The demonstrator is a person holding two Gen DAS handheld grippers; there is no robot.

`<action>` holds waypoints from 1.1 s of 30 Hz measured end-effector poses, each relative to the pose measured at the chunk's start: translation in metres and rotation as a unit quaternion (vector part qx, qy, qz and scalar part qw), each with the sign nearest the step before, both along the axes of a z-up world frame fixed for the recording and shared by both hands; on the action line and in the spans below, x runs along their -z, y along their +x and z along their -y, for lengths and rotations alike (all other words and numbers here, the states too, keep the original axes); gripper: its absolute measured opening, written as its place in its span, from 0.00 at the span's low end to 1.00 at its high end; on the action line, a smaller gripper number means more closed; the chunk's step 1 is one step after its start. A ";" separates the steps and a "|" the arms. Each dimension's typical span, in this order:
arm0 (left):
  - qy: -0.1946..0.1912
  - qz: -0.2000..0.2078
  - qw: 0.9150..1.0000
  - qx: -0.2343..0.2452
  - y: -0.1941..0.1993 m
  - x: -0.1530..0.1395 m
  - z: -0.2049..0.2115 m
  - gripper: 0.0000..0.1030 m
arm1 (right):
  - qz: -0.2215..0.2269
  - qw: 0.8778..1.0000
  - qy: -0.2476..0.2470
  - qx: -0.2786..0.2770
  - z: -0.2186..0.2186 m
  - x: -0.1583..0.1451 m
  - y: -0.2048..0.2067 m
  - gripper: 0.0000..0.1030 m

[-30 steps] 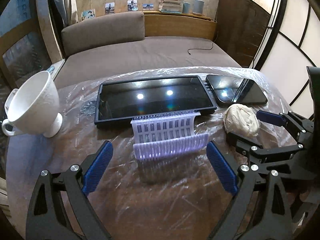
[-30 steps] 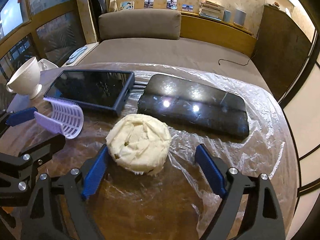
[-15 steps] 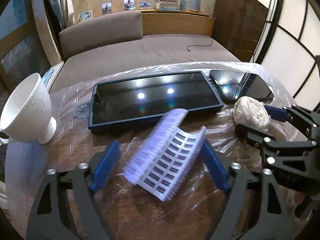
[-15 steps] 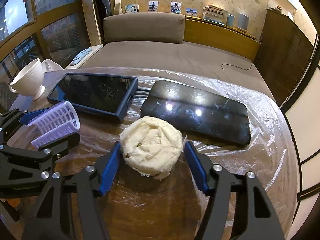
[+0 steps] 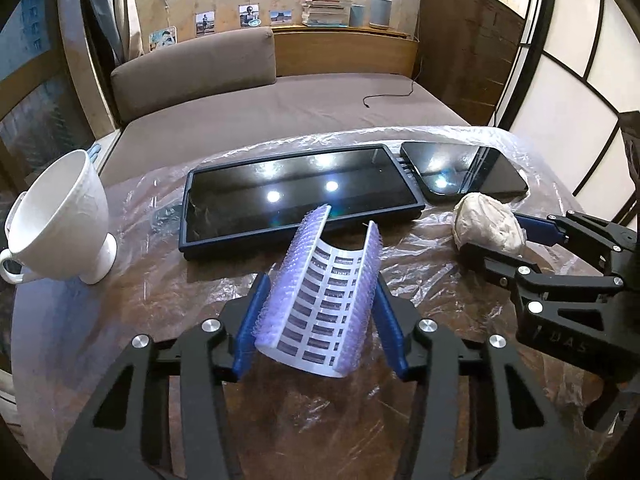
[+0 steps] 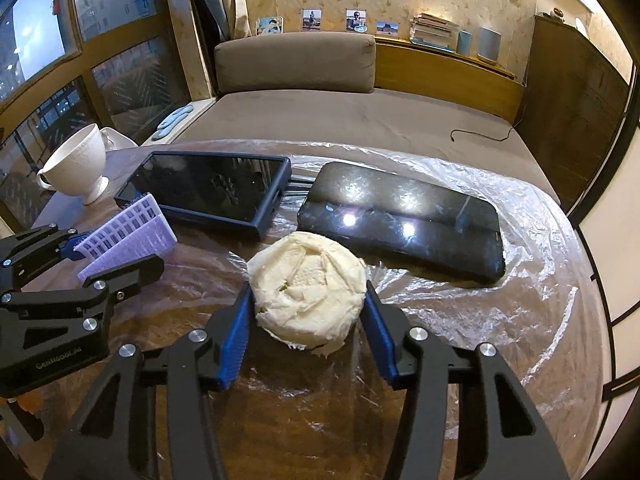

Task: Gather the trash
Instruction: 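Grasp the lavender plastic basket with the left tool while the right tool grasps the cream cloth ball, then lift and carry the basket and cloth ball with both tools over the white bin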

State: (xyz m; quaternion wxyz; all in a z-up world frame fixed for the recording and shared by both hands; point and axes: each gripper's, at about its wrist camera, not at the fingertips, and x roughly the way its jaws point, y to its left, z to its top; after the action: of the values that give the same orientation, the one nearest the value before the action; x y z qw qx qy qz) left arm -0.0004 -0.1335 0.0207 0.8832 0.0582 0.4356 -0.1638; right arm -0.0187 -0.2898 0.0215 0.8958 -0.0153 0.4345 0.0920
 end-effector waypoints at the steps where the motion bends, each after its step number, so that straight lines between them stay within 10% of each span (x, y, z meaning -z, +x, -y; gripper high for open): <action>1: -0.003 0.000 1.000 0.001 -0.001 -0.001 -0.001 0.48 | 0.001 1.000 0.001 0.000 0.001 -0.001 -0.001 0.50; 33: -0.024 0.012 1.000 0.005 -0.036 -0.011 -0.018 0.45 | 0.013 0.998 0.046 -0.031 -0.011 -0.019 -0.039 0.50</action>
State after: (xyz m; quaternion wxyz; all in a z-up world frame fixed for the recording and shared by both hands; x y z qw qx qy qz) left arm -0.0369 -0.1152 0.0314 0.8886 0.0409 0.4207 -0.1782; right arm -0.0578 -0.2788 0.0403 0.8977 0.0108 0.4177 0.1397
